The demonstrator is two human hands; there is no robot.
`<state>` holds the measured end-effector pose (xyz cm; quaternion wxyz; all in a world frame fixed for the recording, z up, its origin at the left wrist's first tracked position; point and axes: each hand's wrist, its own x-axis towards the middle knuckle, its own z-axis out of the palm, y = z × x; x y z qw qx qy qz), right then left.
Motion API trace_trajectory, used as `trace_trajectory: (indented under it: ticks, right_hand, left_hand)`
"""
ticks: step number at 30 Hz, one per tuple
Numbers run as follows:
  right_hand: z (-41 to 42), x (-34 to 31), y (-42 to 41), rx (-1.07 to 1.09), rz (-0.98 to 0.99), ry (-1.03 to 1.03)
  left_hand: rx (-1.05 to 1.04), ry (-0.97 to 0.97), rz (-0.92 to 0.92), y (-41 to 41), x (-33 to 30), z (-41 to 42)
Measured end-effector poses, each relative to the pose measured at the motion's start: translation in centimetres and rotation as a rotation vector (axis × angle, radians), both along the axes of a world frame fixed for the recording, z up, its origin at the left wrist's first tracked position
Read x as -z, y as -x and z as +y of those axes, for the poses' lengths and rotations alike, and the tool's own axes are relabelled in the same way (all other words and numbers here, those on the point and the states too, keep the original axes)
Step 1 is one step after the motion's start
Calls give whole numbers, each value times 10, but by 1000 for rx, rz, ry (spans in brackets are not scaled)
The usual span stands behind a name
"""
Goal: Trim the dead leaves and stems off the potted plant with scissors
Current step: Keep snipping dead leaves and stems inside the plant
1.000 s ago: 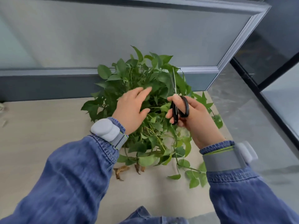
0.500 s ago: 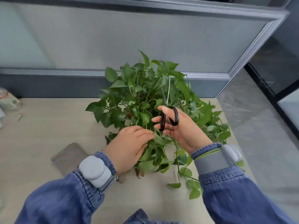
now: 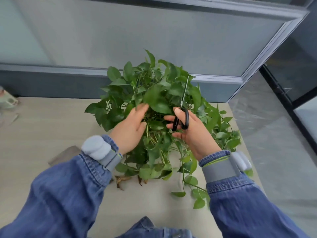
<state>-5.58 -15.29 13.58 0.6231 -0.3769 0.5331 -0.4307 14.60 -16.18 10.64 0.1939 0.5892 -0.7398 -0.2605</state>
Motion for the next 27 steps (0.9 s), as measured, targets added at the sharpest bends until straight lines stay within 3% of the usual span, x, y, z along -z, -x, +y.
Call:
trace_trajectory:
  ticks: [7,12,17,19,22,24,27]
  right_hand:
    - [3,7,9,-24,18,-3]
    - [9,9,10,-82,-47,31]
    - [11,-2,5,-158,-74,82]
    - [10,-7,1,-193,-35,122]
    - [9,-11,-4,-198,-24,145]
    - [8,-10,-6,-162,-31,137]
    - [4,-7,-8,-113,-49,114]
  left_hand:
    - [-106,-190,246,-21,-4,-27]
    - [-164,-186,335,-26,-1,-25]
    - [-223,-25,37,-18,-12,-23]
    - [-228,7,-234,-13,-21,-25]
    - [-148,203,-743,-5,-38,-29]
    - [-8,221,-835,7,-47,-31]
    - [126,78,-735,32,-53,-42]
